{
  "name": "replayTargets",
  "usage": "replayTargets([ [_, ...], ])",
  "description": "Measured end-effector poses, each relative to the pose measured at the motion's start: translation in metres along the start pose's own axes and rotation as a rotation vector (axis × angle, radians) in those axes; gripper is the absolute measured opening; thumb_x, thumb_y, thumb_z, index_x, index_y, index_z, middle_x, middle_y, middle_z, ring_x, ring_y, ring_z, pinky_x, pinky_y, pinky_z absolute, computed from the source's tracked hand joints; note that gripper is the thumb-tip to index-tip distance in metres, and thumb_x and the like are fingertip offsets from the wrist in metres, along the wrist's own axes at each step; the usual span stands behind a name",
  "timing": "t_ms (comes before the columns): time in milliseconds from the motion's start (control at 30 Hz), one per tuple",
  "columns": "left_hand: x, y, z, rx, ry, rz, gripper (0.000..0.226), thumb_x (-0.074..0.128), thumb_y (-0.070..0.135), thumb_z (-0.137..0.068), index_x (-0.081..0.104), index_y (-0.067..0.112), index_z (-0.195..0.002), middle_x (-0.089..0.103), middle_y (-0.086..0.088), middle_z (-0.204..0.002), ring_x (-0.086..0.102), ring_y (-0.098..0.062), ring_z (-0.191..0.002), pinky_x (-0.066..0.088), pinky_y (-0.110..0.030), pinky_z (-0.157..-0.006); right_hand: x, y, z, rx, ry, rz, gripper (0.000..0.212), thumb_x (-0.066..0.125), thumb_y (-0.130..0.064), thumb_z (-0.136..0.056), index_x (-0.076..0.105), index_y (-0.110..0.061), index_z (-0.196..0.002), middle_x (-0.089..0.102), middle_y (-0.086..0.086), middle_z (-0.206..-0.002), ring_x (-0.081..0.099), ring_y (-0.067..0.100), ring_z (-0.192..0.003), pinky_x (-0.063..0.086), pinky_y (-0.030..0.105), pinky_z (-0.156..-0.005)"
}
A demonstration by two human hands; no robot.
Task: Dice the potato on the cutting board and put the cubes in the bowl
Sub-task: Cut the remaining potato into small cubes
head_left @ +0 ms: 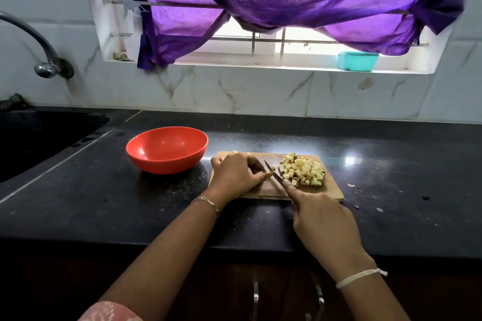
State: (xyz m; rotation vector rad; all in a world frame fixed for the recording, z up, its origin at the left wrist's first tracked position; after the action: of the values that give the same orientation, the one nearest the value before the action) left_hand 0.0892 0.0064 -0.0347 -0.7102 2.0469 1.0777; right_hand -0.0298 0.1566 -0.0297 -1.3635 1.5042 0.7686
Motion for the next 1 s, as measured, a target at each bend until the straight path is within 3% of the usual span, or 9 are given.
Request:
replayTargets([
  [233, -0.001, 0.002, 0.001, -0.008, 0.008, -0.007, 0.022, 0.065, 0.051, -0.081, 0.073, 0.034, -0.091, 0.067, 0.017, -0.089, 0.056, -0.007, -0.098, 0.020, -0.035, -0.087, 0.009, -0.013, -0.014, -0.036, 0.005, 0.093, 0.060, 0.035, -0.012, -0.098, 0.021, -0.036, -0.151, 0.064, -0.002, -0.109, 0.063, 0.019, -0.097, 0.049, 0.031, -0.072],
  [433, 0.000, 0.002, 0.003, -0.015, 0.031, 0.019, 0.028, 0.066, 0.058, -0.079, 0.073, 0.032, -0.085, 0.066, 0.019, -0.084, 0.055, -0.004, -0.093, 0.022, -0.036, -0.087, 0.012, -0.006, -0.003, 0.047, 0.073, -0.099, 0.059, 0.039, -0.023, -0.099, 0.018, -0.051, -0.147, 0.066, 0.001, -0.101, 0.063, 0.019, -0.093, 0.049, 0.032, -0.071],
  [600, 0.001, 0.001, 0.001, -0.029, 0.030, 0.035, 0.026, 0.067, 0.056, -0.078, 0.074, 0.031, -0.086, 0.066, 0.019, -0.083, 0.052, -0.005, -0.091, 0.025, -0.039, -0.093, 0.009, -0.005, 0.006, 0.014, 0.073, -0.074, 0.055, 0.037, -0.032, -0.100, 0.017, -0.054, -0.146, 0.065, -0.001, -0.109, 0.063, 0.019, -0.098, 0.047, 0.032, -0.073],
  [700, 0.000, 0.002, 0.000, -0.027, 0.022, 0.029, 0.027, 0.066, 0.055, -0.080, 0.073, 0.030, -0.087, 0.063, 0.019, -0.081, 0.048, -0.005, -0.087, 0.025, -0.039, -0.093, 0.012, -0.007, 0.004, -0.007, 0.069, -0.020, 0.057, 0.040, -0.028, -0.099, 0.019, -0.051, -0.147, 0.064, -0.003, -0.111, 0.063, 0.017, -0.100, 0.047, 0.031, -0.072],
  [867, 0.000, 0.002, 0.001, -0.029, 0.006, 0.033, 0.022, 0.067, 0.050, -0.081, 0.073, 0.030, -0.087, 0.068, 0.017, -0.089, 0.055, -0.008, -0.096, 0.024, -0.039, -0.090, 0.014, -0.014, -0.003, -0.048, 0.050, 0.061, 0.061, 0.038, -0.017, -0.098, 0.019, -0.041, -0.150, 0.065, -0.003, -0.110, 0.062, 0.018, -0.099, 0.047, 0.031, -0.073],
  [1000, -0.001, 0.001, 0.001, -0.051, -0.011, 0.053, 0.018, 0.069, 0.049, -0.080, 0.072, 0.031, -0.083, 0.066, 0.018, -0.083, 0.056, -0.006, -0.094, 0.026, -0.039, -0.091, 0.016, -0.019, -0.015, -0.049, 0.043, 0.086, 0.061, 0.034, -0.010, -0.098, 0.021, -0.036, -0.151, 0.065, -0.001, -0.112, 0.063, 0.020, -0.101, 0.046, 0.031, -0.073],
])
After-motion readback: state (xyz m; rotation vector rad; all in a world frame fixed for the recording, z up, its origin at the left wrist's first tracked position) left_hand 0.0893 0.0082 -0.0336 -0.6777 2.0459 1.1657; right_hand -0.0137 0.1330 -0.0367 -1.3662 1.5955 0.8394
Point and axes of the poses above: each hand's wrist, its own z-axis away from the middle knuckle, its own x-axis out of the palm, y = z × x, the point moved 1 cm from there along -z, towards the middle knuckle
